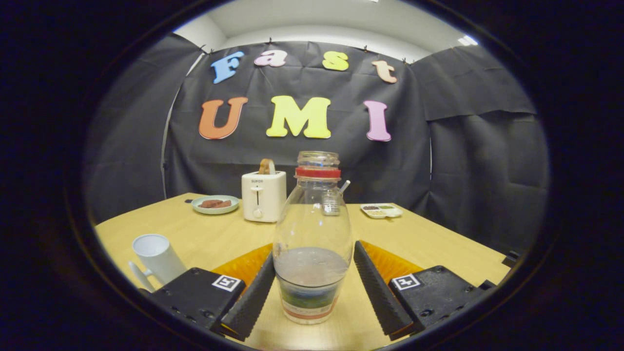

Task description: Take the bottle from table, then pour the juice into the cup, finally place the bottle on the coaster

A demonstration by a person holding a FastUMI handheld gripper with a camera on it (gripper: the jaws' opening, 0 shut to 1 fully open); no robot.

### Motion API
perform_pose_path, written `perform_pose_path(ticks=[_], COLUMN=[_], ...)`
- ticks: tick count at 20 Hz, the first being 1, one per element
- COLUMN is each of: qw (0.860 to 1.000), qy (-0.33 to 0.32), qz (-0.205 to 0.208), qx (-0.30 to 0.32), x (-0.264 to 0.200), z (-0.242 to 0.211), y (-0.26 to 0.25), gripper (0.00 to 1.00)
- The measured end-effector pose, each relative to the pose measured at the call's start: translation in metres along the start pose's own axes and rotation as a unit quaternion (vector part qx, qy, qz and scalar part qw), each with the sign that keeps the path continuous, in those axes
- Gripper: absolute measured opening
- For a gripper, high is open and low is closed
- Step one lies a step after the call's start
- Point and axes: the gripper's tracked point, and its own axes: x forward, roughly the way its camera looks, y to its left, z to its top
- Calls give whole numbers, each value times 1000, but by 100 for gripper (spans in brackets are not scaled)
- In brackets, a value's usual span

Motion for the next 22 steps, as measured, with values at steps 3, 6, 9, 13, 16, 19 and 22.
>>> perform_pose_path(ticks=[3, 6, 9, 13, 16, 19, 22], qw=[1000, 999, 996, 989, 981, 972, 965], qy=[0, 17, 1, 5, 13, 19, 29], qz=[3, -5, -12, -9, -12, -27, -27], qx=[-20, -34, -91, -144, -192, -232, -261], x=[0, -8, -18, -32, -43, -52, -57], z=[-3, 1, 19, 29, 35, 39, 39], y=[0, -4, -5, -4, -5, -8, -3], gripper=[88, 83, 82, 82, 82, 82, 82])
